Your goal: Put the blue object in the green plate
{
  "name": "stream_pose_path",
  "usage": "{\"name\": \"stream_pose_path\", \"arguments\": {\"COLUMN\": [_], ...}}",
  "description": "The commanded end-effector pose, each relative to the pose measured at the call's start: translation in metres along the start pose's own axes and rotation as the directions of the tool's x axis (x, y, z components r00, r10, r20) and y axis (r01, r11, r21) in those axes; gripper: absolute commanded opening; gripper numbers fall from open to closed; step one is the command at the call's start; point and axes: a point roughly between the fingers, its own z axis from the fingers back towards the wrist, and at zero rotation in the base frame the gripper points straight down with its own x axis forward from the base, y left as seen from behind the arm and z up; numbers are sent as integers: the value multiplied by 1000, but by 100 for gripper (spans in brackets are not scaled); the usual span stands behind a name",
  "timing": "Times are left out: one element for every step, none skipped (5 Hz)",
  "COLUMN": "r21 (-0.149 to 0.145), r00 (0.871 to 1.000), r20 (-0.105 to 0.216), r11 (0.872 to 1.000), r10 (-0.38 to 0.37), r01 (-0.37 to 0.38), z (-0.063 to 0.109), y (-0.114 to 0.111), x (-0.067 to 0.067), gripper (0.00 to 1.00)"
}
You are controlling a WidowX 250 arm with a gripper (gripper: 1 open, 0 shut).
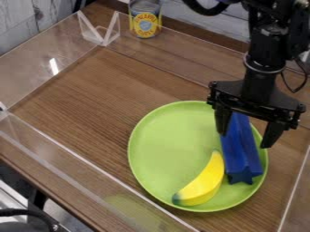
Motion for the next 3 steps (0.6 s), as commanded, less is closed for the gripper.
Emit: {"name": "stream_pose_path", "arguments": {"r21": [-11, -15, -19], "r00": [999, 999, 999], "r20": [35, 44, 54], "r11": [1000, 1000, 1000], "r10": [-4, 4, 10], "r01": [4, -4, -9], "z": [6, 5, 5], "y": [-3, -3, -4], "x": [3, 4, 4], "gripper": [100, 100, 100]}}
